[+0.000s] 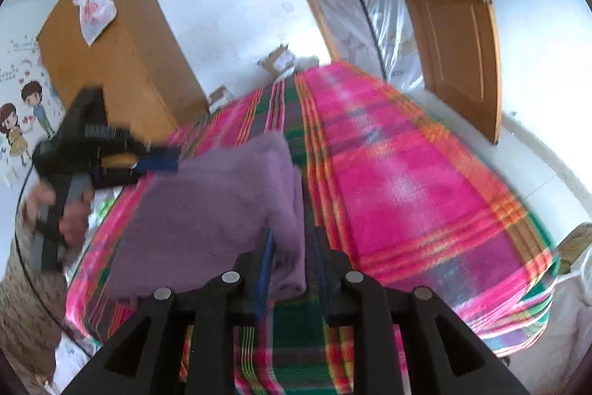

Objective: Fold clothes

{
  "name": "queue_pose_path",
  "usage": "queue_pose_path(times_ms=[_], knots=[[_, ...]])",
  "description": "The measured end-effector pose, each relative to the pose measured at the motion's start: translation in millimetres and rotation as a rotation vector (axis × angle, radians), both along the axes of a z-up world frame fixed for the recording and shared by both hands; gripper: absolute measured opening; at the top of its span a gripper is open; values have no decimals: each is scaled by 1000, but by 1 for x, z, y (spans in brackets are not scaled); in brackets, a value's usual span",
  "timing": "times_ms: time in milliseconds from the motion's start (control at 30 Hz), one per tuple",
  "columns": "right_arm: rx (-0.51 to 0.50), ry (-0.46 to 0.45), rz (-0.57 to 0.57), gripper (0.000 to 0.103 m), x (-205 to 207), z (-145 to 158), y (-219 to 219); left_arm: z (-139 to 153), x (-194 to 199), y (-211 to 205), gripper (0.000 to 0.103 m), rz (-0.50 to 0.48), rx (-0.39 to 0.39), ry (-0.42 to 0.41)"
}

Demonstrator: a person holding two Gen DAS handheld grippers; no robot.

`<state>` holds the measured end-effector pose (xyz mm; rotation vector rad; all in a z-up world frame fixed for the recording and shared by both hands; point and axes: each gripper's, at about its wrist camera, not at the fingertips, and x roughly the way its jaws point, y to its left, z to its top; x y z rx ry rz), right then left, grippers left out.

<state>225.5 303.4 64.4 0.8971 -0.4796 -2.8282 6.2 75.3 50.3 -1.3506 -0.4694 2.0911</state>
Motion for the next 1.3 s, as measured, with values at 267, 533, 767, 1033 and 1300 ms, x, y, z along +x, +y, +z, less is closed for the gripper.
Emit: queue_pose_path(times_ms=[267, 533, 767, 1033, 1300], knots=[[197, 11, 110, 9, -40, 4, -43, -14, 7, -22, 27, 46, 24, -39], [159, -77, 64, 4, -31, -25, -25, -23, 4, -37, 27, 64, 75, -63], [199, -69, 24, 7, -13, -16, -27, -28, 4, -44, 27, 83, 97, -69], [152, 46, 310, 7, 21, 0, -81, -21, 25, -53, 27, 96, 90, -36], [151, 3, 527, 7, 28, -28, -132, -24, 39, -69, 27, 125, 125, -38]])
